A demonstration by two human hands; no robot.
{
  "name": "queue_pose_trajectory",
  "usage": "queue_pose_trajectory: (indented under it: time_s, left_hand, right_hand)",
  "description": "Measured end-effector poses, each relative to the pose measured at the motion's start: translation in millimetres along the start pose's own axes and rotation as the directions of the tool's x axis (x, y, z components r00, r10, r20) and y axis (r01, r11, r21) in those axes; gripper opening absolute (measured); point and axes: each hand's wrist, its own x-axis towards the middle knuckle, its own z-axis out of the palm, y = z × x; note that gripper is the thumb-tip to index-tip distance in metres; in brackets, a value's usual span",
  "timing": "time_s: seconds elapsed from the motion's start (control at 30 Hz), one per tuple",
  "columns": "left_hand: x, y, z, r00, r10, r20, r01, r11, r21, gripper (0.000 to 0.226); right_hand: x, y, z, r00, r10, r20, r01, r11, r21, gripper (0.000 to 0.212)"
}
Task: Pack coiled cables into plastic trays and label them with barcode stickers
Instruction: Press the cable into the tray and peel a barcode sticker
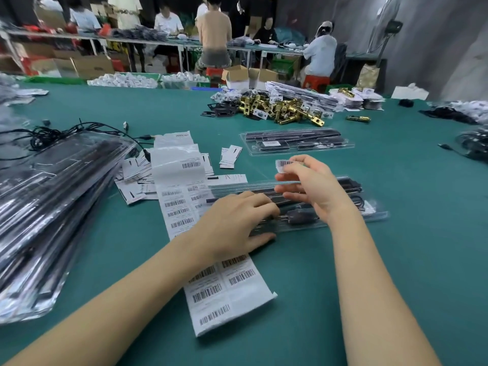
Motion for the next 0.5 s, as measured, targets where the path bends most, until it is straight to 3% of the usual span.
queue_pose_trajectory:
  time_s: [0.13, 0.2, 0.27, 0.3, 0.37, 0.43, 0.5]
  left_hand:
    - [-3, 1, 0, 0.999, -0.031, -0.009, 0.028, 0.964, -0.266, 0.032]
    - [-1, 1, -2, 0.987, -0.132, -0.09, 0.095, 0.937, -0.337, 0.02]
    - [3, -3, -6, 0.928, -0.313, -0.202, 0.214, 0.893, -0.397, 0.011]
    - [4, -6, -10, 0.881, -0.423, -0.211, 0.286, 0.833, -0.474, 0.012]
    - [7, -13, -18, 0.781, -0.62, -0.073, 0.406, 0.594, -0.695, 0.016]
    - [9, -20, -25, 0.719, -0.679, 0.147, 0.465, 0.314, -0.828, 0.021]
    - [9, -25, -29, 0.71, -0.657, 0.253, 0.488, 0.201, -0.849, 0.02]
  right_hand:
    - [-1, 0, 1, 0.995, 0.012, 0.098, -0.01, 1.0, -0.019, 0.006]
    - [0, 1, 3, 0.996, 0.012, 0.094, -0.009, 0.999, -0.033, 0.005]
    - [2, 2, 4, 0.999, 0.002, 0.044, 0.003, 0.994, -0.106, 0.004]
    - [2, 2, 4, 1.0, -0.002, 0.031, 0.006, 0.991, -0.137, 0.004]
    - [3, 2, 4, 0.997, 0.005, 0.071, 0.006, 0.988, -0.152, 0.006]
    - [1, 1, 6, 0.989, 0.011, 0.15, 0.012, 0.989, -0.146, 0.008]
    - [0, 1, 8, 0.98, 0.006, 0.199, 0.028, 0.985, -0.167, 0.01]
